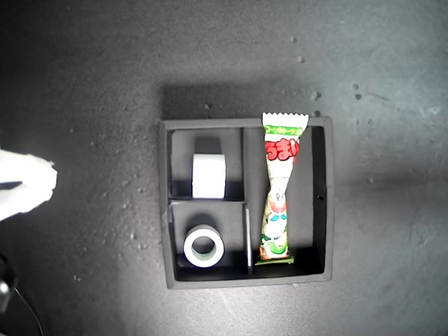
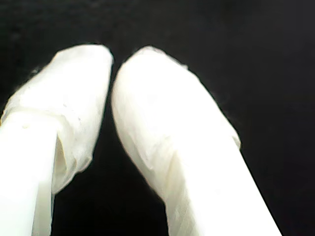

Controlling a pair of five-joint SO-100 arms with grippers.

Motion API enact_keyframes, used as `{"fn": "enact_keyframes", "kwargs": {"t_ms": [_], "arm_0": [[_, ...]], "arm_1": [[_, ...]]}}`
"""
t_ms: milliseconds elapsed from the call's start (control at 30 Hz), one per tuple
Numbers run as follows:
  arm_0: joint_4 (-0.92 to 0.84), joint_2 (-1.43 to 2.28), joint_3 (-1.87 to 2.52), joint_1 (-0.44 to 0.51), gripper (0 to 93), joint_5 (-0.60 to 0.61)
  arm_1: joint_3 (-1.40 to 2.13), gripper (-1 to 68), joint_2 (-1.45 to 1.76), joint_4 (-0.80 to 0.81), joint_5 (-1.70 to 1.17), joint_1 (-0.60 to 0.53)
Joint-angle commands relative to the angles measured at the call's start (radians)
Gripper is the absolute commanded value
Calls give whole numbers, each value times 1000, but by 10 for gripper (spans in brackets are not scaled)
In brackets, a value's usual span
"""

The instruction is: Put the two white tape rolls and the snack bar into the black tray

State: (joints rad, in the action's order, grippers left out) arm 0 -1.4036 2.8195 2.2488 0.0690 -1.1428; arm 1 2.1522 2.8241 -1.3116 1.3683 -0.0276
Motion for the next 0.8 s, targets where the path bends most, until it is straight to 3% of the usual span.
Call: {"fn": "enact_keyframes", "kwargs": {"t_ms": [0,300,767], "arm_0": [[123,166,285,49,1,-31],[184,383,589,101,1,-52],[158,565,834,110,0,-71]], "arm_1": [[351,-7,130,109,-87,-52],[785,-7,439,175,-94,-121],[973,-4,523,117,-106,-9]]}}
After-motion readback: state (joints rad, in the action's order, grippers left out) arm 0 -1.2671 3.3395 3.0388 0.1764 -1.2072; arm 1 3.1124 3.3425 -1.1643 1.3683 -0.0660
